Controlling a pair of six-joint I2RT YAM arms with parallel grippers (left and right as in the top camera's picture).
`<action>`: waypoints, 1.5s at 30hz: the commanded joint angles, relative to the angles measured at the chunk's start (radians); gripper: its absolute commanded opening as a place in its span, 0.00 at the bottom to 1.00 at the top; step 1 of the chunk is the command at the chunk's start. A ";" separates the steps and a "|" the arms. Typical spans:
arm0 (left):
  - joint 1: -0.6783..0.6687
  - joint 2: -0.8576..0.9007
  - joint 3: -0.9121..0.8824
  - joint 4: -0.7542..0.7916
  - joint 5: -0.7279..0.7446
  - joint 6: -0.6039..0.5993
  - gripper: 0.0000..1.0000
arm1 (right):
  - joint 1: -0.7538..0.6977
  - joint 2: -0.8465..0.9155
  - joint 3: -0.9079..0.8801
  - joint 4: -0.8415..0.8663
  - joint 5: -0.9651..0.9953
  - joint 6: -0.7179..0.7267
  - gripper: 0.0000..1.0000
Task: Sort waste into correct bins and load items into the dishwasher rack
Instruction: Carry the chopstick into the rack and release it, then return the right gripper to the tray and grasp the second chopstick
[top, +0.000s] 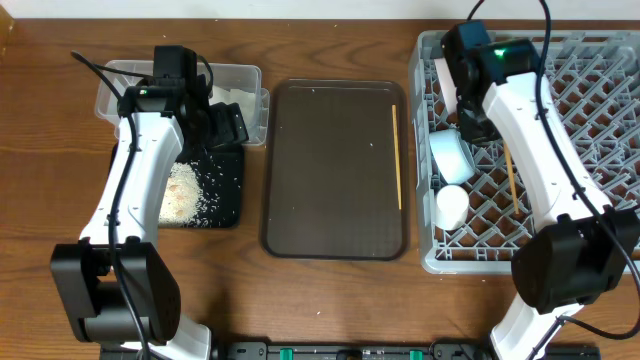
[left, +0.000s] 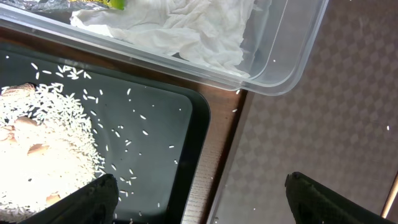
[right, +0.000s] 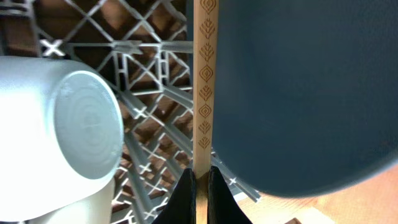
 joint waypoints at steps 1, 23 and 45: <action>0.003 -0.008 0.011 -0.003 -0.013 0.010 0.88 | -0.015 -0.002 -0.005 0.002 0.038 -0.026 0.01; 0.003 -0.008 0.011 -0.003 -0.013 0.010 0.88 | 0.064 -0.003 0.010 0.140 -0.278 -0.096 0.31; 0.003 -0.008 0.011 -0.003 -0.013 0.009 0.88 | 0.293 0.227 0.024 0.327 -0.342 0.164 0.49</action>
